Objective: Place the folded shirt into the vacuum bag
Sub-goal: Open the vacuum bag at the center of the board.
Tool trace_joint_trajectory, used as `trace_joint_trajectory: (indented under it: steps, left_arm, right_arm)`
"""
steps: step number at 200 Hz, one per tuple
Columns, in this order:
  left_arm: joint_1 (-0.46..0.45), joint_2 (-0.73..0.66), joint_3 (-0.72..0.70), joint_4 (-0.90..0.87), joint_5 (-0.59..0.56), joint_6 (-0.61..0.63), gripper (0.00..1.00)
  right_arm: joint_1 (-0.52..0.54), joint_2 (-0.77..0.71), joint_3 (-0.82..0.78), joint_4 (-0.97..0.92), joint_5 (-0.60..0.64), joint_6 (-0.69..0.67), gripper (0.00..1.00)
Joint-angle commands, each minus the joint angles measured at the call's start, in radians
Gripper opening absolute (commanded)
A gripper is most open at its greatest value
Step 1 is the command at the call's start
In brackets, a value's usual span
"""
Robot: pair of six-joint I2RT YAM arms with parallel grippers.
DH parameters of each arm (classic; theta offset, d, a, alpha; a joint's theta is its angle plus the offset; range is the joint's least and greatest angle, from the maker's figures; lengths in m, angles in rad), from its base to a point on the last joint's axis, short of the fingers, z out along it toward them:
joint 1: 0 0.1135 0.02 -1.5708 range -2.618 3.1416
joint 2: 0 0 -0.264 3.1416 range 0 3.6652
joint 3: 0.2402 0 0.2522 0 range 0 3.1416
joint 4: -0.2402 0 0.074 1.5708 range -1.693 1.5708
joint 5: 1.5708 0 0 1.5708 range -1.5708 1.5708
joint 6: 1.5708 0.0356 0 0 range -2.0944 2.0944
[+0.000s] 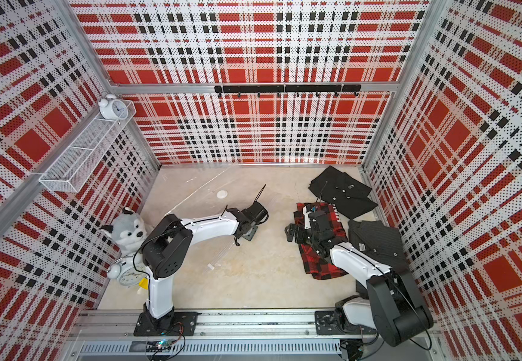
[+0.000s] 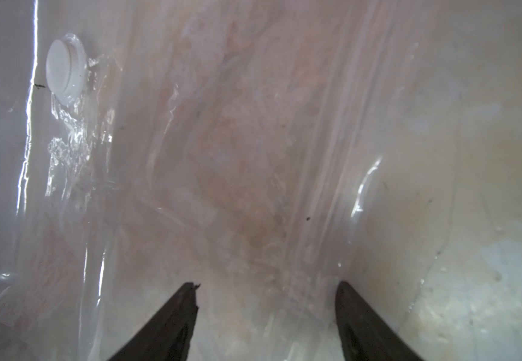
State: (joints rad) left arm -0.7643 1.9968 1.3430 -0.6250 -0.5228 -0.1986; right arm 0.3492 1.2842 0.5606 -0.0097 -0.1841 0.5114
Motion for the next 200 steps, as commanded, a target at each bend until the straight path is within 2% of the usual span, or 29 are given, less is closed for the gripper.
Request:
trace_joint_trajectory:
  steps: [1, 70, 124, 147, 200]
  left_arm:
    - [0.006, -0.048, 0.031, -0.009, -0.050, -0.013, 0.69]
    - [0.016, -0.050, 0.028, -0.005, -0.115, -0.027, 0.65]
    - [0.004, -0.053, 0.028, -0.003, -0.268, -0.053, 0.60]
    - [-0.004, -0.046, 0.021, 0.012, -0.310, -0.056, 0.55]
    - [0.015, -0.029, -0.009, 0.079, -0.272, -0.047, 0.49]
  right_arm:
    - [-0.007, 0.004, 0.025, -0.005, -0.007, -0.012, 1.00]
    - [-0.008, 0.003, 0.024, -0.004, -0.010, -0.014, 1.00]
    - [-0.008, 0.002, 0.023, -0.005, -0.012, -0.013, 1.00]
    - [-0.008, 0.000, 0.025, -0.006, -0.013, -0.013, 1.00]
    - [-0.008, -0.014, 0.022, -0.009, -0.009, -0.015, 1.00]
